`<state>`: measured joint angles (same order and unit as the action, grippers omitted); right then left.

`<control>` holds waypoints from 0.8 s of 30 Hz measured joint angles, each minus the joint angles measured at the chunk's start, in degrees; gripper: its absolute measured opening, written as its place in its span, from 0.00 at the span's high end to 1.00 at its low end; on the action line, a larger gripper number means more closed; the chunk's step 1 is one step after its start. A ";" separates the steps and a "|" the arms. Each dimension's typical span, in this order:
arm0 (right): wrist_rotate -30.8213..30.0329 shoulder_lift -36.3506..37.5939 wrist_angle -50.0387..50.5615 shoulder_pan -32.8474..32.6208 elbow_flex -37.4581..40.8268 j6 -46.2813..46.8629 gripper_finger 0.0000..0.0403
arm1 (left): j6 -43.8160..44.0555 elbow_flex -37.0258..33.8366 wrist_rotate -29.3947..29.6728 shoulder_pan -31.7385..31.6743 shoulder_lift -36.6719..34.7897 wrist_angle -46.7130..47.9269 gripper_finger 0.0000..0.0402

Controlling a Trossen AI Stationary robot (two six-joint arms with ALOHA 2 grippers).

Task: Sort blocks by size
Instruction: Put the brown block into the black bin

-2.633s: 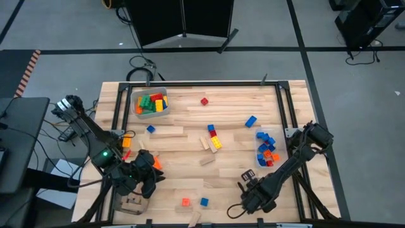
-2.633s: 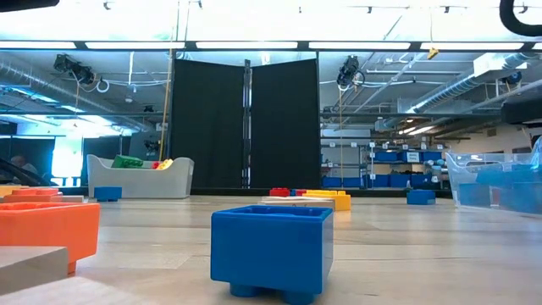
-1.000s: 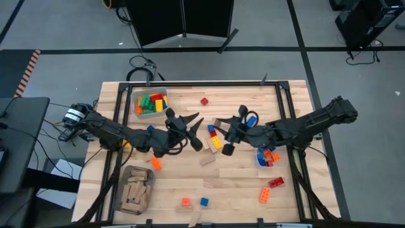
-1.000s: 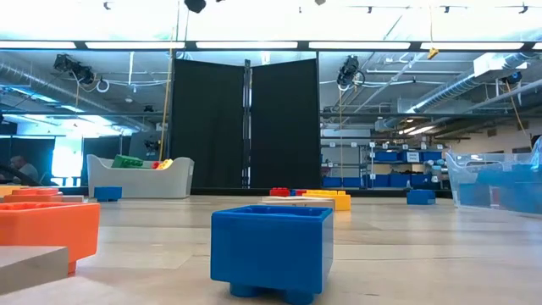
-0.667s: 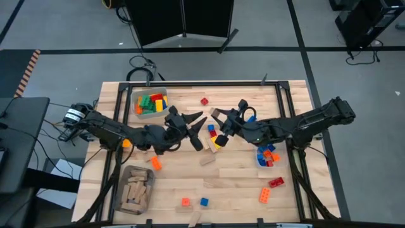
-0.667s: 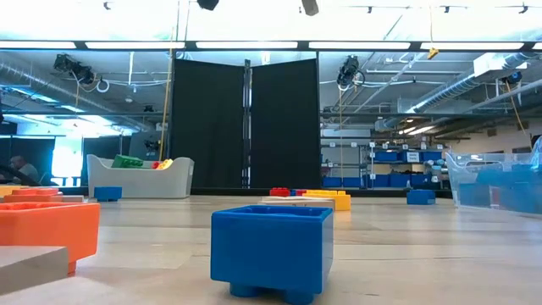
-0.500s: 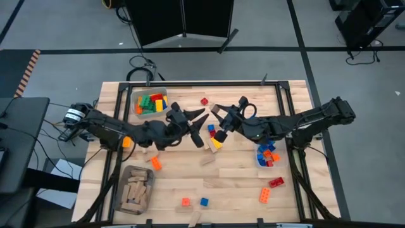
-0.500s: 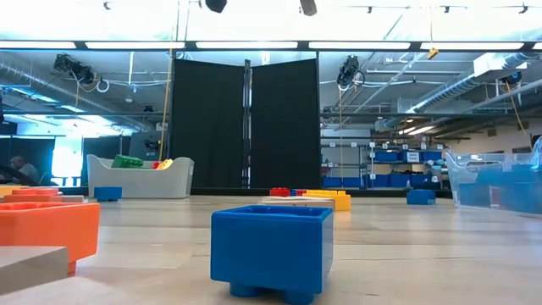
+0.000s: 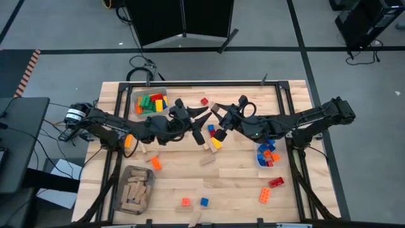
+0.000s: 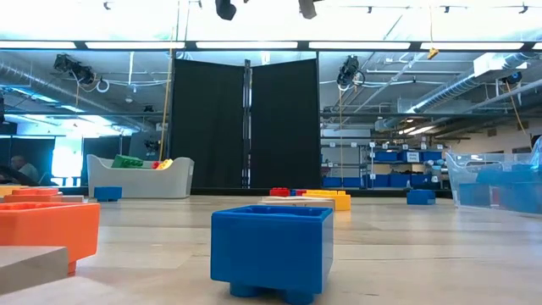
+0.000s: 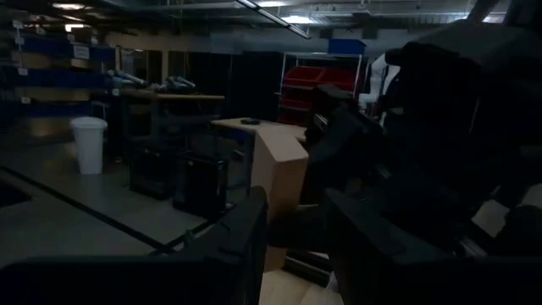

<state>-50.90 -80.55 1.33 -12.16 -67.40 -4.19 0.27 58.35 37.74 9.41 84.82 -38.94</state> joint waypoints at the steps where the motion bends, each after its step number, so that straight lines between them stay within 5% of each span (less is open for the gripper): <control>1: 0.16 0.02 -0.03 0.03 0.00 0.00 0.70 | 0.00 0.00 0.00 -0.08 0.00 0.00 0.70; 24: 3.66 -1.00 0.27 1.68 -0.07 -0.01 0.70 | 3.39 0.67 -0.85 -2.14 0.06 0.09 0.70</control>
<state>-47.24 -81.55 1.60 -10.48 -67.47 -4.19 3.66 59.02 36.88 7.27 84.88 -38.85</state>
